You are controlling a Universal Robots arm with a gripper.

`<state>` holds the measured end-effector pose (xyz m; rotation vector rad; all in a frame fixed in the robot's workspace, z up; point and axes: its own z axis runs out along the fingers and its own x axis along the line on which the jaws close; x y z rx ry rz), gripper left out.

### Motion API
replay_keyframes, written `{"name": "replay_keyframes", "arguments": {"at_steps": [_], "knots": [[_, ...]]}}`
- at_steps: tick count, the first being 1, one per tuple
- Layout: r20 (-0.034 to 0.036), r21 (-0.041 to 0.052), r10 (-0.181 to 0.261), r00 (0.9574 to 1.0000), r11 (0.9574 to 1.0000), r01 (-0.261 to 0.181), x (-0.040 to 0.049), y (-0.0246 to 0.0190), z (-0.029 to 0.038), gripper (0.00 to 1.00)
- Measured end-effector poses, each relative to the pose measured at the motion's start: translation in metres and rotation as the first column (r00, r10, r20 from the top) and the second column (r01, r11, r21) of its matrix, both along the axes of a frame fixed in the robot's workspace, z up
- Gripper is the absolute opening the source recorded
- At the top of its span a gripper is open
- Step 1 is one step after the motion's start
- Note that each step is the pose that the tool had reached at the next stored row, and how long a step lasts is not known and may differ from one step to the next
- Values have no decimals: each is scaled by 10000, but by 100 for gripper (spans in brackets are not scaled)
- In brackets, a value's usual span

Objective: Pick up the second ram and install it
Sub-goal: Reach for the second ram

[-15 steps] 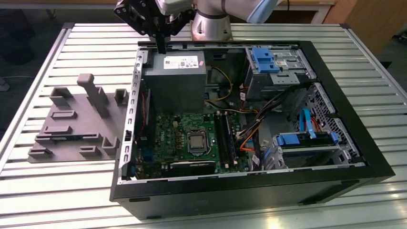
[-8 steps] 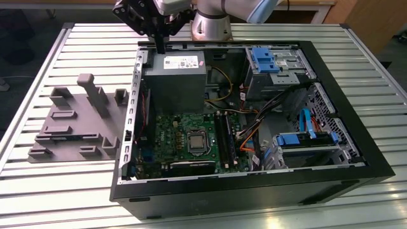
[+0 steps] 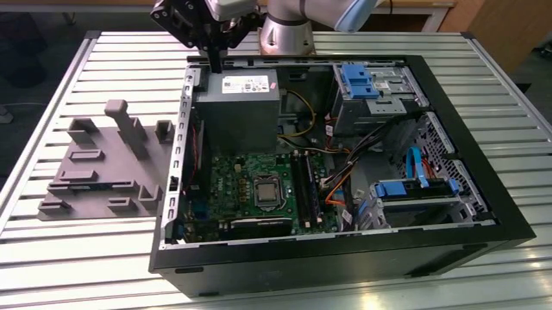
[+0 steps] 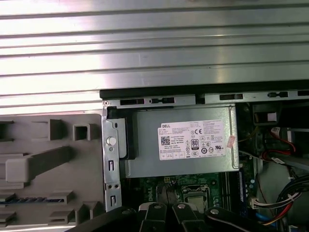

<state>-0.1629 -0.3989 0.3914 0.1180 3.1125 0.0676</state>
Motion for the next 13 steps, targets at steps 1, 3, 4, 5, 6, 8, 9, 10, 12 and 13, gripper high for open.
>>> {"name": "replay_keyframes", "arguments": {"at_steps": [1,3,4,5,6,8,9,10,12,13], "knots": [[0,0,0,10000,10000,0,-3,0,0,11],[0,1,0,10000,10000,0,-11,0,-1,11],[0,1,0,10000,10000,0,-14,0,-1,11],[0,1,0,10000,10000,0,-17,0,-2,11],[0,0,0,10000,10000,0,-21,0,-2,11],[0,0,0,10000,10000,0,-27,0,-2,11],[0,0,0,10000,10000,0,-31,0,-2,11],[0,1,0,10000,10000,0,-34,0,-3,11],[0,1,0,10000,10000,0,-40,0,-3,11],[0,1,0,10000,10000,0,-44,0,-3,11]]}}
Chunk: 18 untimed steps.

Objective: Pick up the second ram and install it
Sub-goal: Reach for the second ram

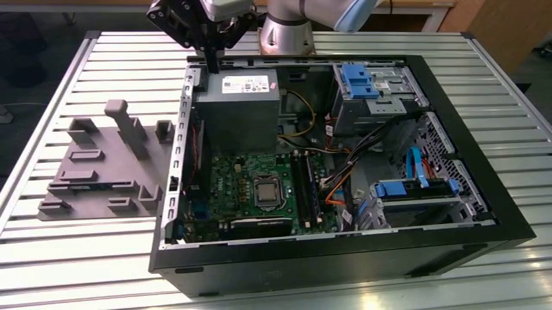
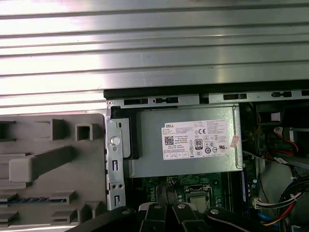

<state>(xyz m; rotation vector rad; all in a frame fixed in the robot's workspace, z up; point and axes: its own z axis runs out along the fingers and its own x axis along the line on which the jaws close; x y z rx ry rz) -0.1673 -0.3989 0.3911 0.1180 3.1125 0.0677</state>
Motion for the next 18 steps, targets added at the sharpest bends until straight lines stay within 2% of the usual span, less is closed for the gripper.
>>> {"name": "replay_keyframes", "arguments": {"at_steps": [18], "knots": [[-1,0,0,10000,10000,0,-64,0,-4,11]]}}
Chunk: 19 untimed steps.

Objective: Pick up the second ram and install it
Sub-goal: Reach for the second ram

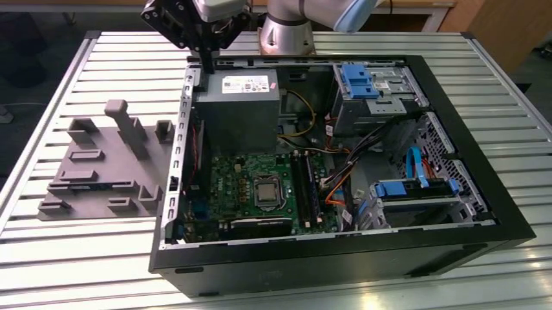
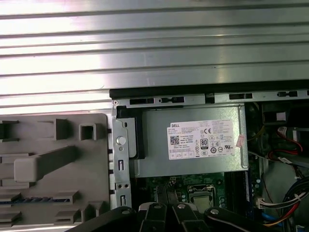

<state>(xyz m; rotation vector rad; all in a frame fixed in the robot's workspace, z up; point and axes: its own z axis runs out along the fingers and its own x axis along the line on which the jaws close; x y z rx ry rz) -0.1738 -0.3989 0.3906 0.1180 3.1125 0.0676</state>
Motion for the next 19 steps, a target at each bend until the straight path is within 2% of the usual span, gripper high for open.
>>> {"name": "replay_keyframes", "arguments": {"at_steps": [19], "knots": [[0,0,0,10000,10000,0,-72,0,-4,11]]}}
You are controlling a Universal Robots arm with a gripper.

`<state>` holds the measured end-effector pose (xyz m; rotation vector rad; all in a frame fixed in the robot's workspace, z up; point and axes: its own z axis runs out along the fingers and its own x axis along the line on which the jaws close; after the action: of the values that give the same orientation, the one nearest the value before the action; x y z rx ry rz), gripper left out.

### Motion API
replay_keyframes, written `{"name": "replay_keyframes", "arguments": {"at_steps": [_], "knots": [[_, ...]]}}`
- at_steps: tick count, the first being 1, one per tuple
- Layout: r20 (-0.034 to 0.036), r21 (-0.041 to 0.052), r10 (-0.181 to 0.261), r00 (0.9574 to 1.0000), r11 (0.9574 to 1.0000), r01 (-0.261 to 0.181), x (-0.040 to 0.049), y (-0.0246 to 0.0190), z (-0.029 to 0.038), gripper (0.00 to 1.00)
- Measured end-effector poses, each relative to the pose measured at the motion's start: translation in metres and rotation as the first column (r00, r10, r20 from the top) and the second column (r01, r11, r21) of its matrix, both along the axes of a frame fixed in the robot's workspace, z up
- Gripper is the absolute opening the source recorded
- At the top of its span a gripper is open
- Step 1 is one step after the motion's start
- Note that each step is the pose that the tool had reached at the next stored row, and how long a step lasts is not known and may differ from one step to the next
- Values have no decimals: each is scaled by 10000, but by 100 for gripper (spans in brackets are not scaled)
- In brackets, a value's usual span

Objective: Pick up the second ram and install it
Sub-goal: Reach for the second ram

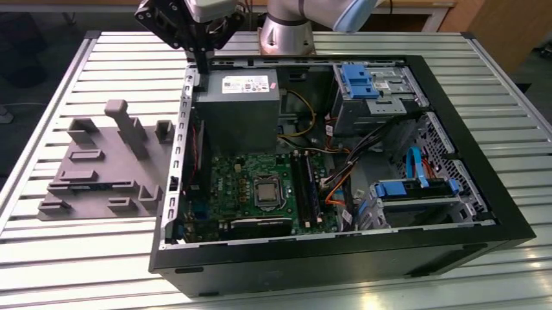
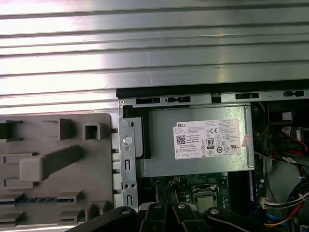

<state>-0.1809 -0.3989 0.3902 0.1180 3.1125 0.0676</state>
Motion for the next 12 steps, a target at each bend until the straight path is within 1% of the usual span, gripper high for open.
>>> {"name": "replay_keyframes", "arguments": {"at_steps": [12], "knots": [[0,0,0,10000,10000,0,-46,0,-3,11]]}}
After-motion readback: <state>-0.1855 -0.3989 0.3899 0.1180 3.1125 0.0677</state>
